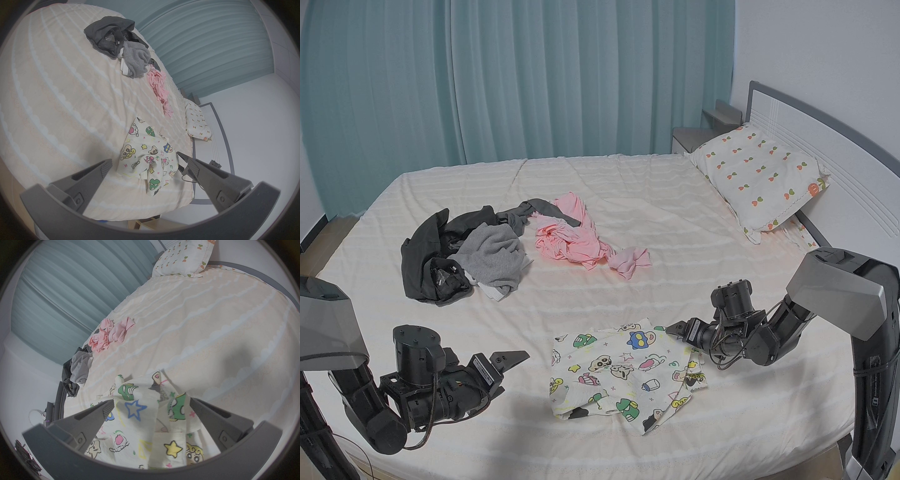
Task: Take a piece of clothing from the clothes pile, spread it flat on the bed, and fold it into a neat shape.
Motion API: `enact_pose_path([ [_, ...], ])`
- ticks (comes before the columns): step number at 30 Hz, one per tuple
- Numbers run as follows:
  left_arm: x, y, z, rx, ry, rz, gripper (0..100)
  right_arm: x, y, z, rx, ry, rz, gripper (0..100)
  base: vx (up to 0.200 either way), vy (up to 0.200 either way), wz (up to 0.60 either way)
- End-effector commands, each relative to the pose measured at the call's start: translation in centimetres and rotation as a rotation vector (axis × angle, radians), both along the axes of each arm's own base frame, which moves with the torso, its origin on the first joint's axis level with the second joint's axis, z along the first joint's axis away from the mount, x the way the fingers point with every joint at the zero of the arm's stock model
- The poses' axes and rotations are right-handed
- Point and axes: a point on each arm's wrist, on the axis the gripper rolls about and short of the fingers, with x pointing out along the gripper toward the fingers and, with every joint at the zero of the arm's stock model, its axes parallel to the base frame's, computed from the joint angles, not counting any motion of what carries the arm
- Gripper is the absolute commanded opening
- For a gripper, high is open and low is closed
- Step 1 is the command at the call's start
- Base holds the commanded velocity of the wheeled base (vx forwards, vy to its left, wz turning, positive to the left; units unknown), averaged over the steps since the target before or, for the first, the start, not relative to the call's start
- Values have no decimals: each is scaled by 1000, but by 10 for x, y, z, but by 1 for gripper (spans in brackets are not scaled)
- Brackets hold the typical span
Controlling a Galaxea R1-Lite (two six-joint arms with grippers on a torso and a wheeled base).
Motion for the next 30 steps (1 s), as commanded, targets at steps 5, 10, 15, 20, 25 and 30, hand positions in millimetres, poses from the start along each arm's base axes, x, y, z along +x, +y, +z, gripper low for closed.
enact_pose_path([
  [5,0,0,-1,1,7,0,100,2,3,1,28,4,39,100,0,0,0],
  [10,0,0,-2,1,8,0,100,2,3,0,33,9,52,0,0,0,0],
  [15,0,0,-2,1,8,0,100,1,3,0,32,12,54,0,0,0,0],
  [20,1,0,-2,0,8,1,100,3,1,3,37,-4,46,0,0,0,0],
  [25,1,0,-2,0,8,1,100,6,-1,22,63,-56,37,0,0,0,0],
  [30,1,0,-2,1,7,0,100,12,-5,30,72,-89,25,0,0,0,0],
])
